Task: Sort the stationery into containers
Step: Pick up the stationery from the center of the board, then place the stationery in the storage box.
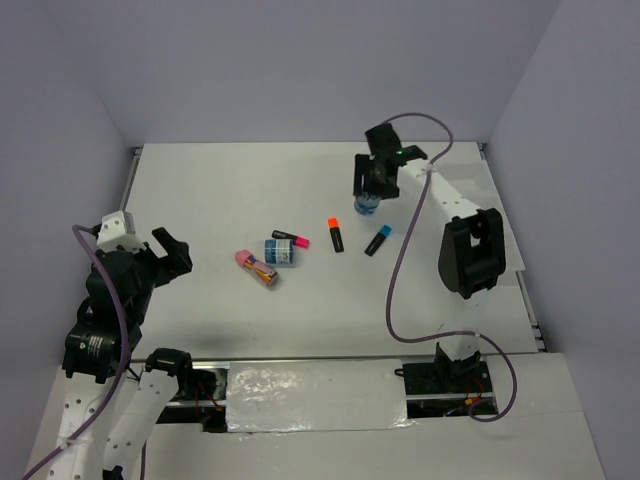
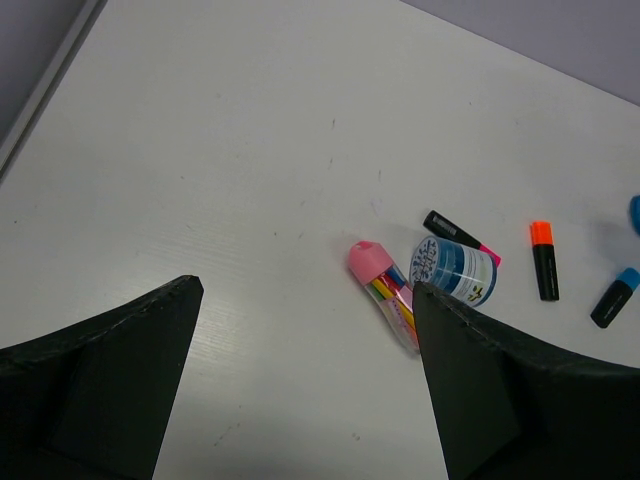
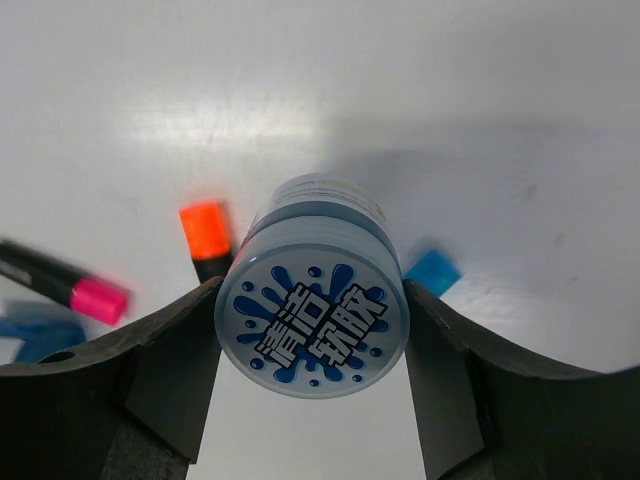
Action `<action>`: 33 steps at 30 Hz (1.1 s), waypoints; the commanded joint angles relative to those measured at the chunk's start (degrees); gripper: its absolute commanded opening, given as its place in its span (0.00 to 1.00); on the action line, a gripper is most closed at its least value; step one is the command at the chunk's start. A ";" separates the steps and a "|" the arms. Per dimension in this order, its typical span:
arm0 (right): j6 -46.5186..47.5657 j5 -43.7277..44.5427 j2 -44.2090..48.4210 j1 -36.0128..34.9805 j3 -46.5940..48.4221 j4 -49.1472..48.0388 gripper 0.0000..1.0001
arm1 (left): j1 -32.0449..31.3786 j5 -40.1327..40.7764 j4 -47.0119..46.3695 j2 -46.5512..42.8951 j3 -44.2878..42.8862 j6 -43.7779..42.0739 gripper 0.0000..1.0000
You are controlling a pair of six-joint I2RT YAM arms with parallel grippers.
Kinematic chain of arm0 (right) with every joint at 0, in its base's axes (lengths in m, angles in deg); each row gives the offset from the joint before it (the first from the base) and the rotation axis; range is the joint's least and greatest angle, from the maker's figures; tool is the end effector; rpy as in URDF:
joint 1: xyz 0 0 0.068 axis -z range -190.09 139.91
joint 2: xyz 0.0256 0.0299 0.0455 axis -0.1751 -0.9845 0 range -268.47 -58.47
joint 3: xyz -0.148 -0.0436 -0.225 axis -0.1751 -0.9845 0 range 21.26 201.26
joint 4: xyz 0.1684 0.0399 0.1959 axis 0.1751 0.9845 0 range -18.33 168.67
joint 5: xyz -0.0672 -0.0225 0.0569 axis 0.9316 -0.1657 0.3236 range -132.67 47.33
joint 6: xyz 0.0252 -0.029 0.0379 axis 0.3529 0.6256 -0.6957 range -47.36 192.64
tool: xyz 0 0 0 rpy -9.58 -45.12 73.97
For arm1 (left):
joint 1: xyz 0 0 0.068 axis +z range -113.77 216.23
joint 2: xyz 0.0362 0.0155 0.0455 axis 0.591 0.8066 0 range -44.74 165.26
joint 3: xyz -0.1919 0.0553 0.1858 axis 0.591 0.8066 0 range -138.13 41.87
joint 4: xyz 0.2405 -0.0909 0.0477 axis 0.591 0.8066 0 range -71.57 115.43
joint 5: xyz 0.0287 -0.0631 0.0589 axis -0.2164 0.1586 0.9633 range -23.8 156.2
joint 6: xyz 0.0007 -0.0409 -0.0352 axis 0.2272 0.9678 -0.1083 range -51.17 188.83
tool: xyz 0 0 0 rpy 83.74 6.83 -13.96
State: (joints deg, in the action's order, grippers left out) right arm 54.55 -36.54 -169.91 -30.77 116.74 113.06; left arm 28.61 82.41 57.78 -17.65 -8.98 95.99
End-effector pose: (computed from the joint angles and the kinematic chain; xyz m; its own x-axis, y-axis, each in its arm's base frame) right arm 0.4013 0.1474 0.2574 -0.8411 0.0124 -0.5407 -0.0381 0.9959 0.0820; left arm 0.0899 -0.0020 0.3583 -0.1734 -0.4190 -0.8913 -0.2454 0.8948 -0.3729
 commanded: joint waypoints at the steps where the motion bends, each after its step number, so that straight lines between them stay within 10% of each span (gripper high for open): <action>1: -0.45 1.95 5.80 9.14 9.08 -0.08 0.20 | -0.29 -0.39 -2.61 -0.81 0.05 -0.70 0.99; 15: -5.38 9.52 -7.64 30.08 26.32 1.59 0.20 | 0.67 -0.47 -1.91 2.71 -0.48 -0.79 0.99; 33: -2.83 9.69 -14.86 33.78 32.58 4.32 0.23 | -2.58 -0.04 -1.38 3.05 -0.65 -0.44 0.99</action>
State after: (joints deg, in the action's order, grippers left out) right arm 51.47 -28.04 -185.40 1.64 146.03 118.17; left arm 26.47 82.36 57.89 -14.83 -8.98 95.99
